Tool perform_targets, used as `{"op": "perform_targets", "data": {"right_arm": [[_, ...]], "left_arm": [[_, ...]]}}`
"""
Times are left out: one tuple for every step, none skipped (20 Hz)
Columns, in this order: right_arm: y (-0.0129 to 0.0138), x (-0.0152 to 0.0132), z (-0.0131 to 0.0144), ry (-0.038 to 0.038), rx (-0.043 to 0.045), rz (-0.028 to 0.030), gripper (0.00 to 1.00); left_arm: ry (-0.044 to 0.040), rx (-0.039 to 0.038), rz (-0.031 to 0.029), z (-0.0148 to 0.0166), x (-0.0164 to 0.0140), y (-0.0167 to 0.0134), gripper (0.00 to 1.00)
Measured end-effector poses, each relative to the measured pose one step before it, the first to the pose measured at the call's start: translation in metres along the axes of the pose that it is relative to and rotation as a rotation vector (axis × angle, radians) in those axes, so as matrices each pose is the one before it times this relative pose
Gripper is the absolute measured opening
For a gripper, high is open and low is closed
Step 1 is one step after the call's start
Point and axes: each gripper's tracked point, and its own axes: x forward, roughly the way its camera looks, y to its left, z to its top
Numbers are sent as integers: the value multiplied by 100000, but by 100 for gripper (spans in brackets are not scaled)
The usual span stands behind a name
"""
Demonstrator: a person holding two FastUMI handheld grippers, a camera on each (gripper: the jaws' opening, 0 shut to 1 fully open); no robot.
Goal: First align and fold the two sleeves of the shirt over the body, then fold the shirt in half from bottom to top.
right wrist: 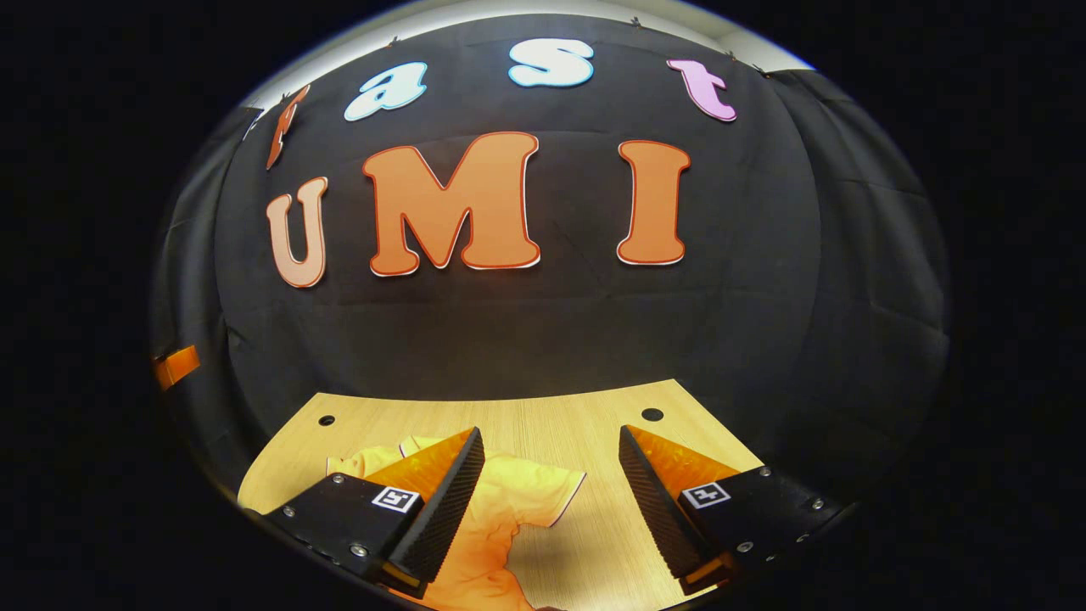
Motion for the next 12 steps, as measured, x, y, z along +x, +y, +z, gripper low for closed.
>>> {"op": "perform_targets", "data": {"right_arm": [[-66, 29, -155, 303, -127, -208, 97], [-24, 145, -61, 475, -243, -387, 97], [-46, 46, -129, 483, -192, -430, 96], [-63, 111, -42, 279, -76, -309, 96], [-2, 166, -123, 484, -112, -326, 97], [63, 108, -135, 597, -54, -220, 96], [39, 204, -92, 568, -118, -196, 96], [-78, 197, -34, 638, -365, -761, 96], [-82, 220, -98, 217, -909, -925, 96], [30, 216, 1, 223, -907, -245, 96], [198, 259, -30, 590, -419, 180, 96], [295, 331, -31, 760, 19, 412, 96]], "left_arm": [[62, 347, 108, -100, -20, 125, 98], [130, 334, 173, -59, 0, 93, 98], [80, 108, 73, -59, 172, 8, 98], [155, -181, -54, 103, -1, 9, 98], [120, -292, -9, -98, 21, 80, 98], [-237, -176, 85, 125, 191, 17, 98], [-154, 126, 110, -39, 50, 37, 98], [-61, 310, 69, 129, 99, -51, 98], [6, 239, 80, -17, -8, 205, 98], [196, 74, -126, 31, 164, -15, 97], [320, -335, -44, -204, 43, 98, 97], [218, -502, -228, -75, 59, 36, 98]]}}
